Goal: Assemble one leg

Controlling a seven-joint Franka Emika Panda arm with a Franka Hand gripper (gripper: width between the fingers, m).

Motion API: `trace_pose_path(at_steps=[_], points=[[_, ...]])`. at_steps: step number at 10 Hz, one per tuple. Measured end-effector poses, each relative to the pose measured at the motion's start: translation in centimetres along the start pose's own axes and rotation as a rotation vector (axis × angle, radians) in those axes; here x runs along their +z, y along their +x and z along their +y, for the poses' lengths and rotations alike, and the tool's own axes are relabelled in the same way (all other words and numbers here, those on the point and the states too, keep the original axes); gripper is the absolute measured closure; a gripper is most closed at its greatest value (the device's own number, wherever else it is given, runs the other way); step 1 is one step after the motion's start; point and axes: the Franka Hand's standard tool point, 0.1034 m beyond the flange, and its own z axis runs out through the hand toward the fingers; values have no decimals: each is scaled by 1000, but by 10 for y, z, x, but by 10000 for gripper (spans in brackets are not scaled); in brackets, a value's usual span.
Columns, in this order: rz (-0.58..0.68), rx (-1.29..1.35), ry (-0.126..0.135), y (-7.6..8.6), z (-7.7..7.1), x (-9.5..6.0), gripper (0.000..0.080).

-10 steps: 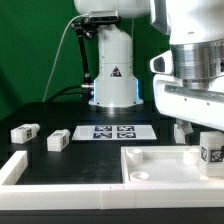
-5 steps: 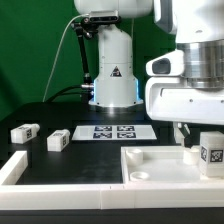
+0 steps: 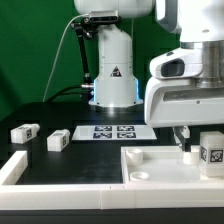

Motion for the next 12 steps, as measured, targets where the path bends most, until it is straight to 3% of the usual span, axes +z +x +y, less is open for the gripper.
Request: trace_pose_path(at_steps=[2,3,4,5,8,12], points=[[10,-70,0,1,1,1,177],[10,-68,0,1,1,1,350],[10,-68,0,1,1,1,350],[10,-51,2,1,1,1,511],[9,108,8,1,2,1,509],[-6,593,79,0,7,2,509]])
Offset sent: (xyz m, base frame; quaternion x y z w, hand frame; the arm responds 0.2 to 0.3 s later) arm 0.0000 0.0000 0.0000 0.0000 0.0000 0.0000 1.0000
